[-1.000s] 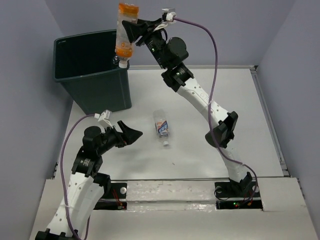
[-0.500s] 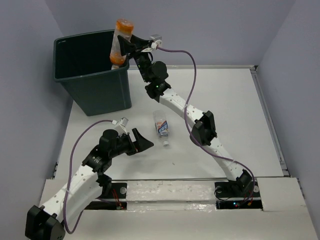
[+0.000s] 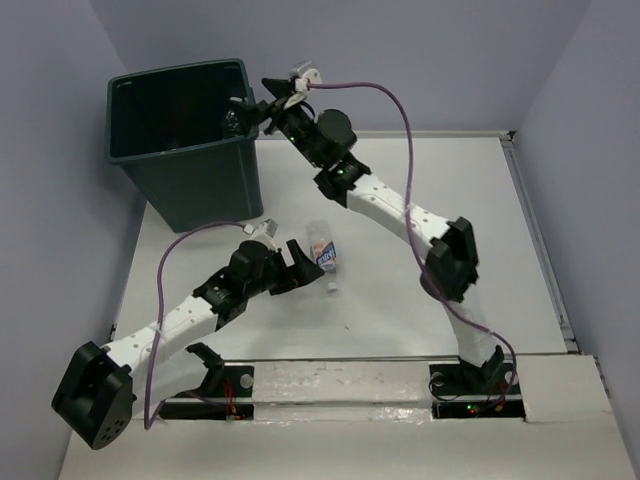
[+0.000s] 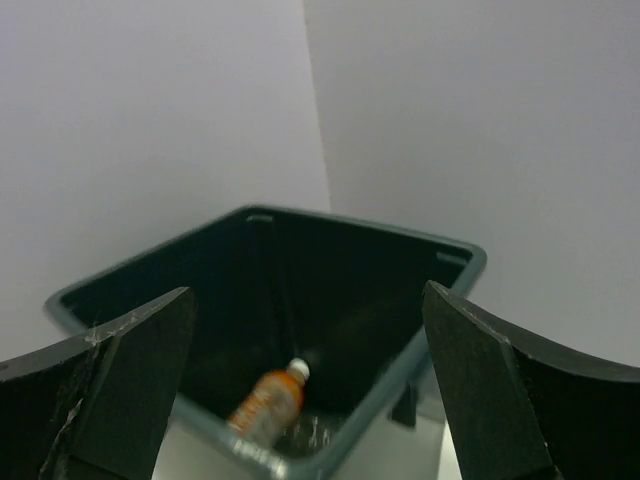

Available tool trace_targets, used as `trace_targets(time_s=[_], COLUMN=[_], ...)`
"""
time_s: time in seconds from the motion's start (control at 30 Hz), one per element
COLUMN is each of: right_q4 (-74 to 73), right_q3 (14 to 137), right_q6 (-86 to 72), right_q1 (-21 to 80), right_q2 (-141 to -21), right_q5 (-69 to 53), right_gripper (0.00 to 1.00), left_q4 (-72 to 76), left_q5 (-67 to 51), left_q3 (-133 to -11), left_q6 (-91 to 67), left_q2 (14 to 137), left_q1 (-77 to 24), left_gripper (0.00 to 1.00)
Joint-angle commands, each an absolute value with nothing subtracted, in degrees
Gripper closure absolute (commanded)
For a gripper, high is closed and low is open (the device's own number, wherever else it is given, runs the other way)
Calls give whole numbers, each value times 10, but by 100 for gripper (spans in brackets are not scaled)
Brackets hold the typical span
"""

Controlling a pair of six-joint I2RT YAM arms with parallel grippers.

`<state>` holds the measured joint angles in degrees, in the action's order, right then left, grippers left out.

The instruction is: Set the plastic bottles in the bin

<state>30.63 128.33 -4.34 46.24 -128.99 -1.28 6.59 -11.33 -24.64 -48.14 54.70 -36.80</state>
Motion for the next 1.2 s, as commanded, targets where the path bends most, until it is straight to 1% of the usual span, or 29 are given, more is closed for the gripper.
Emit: trace_targets(time_s=[0.0,0.03,0.07,0.1,0.13,0.17,0.2,0.23,0.27,0.37,0.5,0.63,0.73,0.77,0.83,0.9,0.93,1.0,1.03,1.07,1.17], right_q4=[364,365,354,342,328,313,290,280,258,209,169,152,144,135,123,118,117,115,113,108,91], right_q3=[1054,935,879,783,738,737,659,621,557,462,374,320,297,287,282,273,268,257,251,241,222], right_q6=[-39,-41,-40,-42,-53,-54,-71,-79,-100,-117,-153,-192,-205,-206,-218,-228,-234,-248,-251,-254,-258], right_q1=[468,468,468,468,461,456,456,443,443,443,443,443,443,443,443,443,443,443,443,443,443], right_q2=[-1065,-978,-936,-859,-821,-821,-758,-729,-681,-603,-521,-466,-438,-418,-403,-382,-374,-358,-348,-330,-292], right_q5=[-17,-11,20,47,55,60,59,59,56,55,43,10,14,47,61,61,59,55,55,56,64], right_gripper=[0,0,0,0,0,0,0,0,0,0,0,1,1,2,2,2,3,3,3,4,4], left_q4=[113,113,113,113,113,113,111,108,95,68,40,-8,-56,-79,-85,-80,-79,-79,-80,-80,-88], left_q5=[-38,-25,-9,-6,6,21,37,46,67,116,163,196,221,249,265,265,265,257,252,248,218], left_q3=[-307,-317,-322,-333,-338,-345,-352,-372,-385,-436,-504,-602,-648,-663,-664,-659,-660,-664,-668,-680,-714], left_q6=[-480,-480,-478,-476,-473,-470,-460,-451,-442,-413,-380,-352,-335,-330,-328,-326,-325,-324,-323,-315,-294], left_q2=[575,592,603,628,642,656,672,705,721,781,857,965,1028,1054,1056,1043,1030,1010,998,967,898], left_q1=[-402,-408,-412,-417,-420,-424,-426,-432,-434,-435,-435,-436,-437,-438,-437,-439,-440,-446,-450,-454,-468], left_gripper=[1,1,1,1,1,1,1,1,1,1,1,1,2,5,16,24,26,35,36,39,41])
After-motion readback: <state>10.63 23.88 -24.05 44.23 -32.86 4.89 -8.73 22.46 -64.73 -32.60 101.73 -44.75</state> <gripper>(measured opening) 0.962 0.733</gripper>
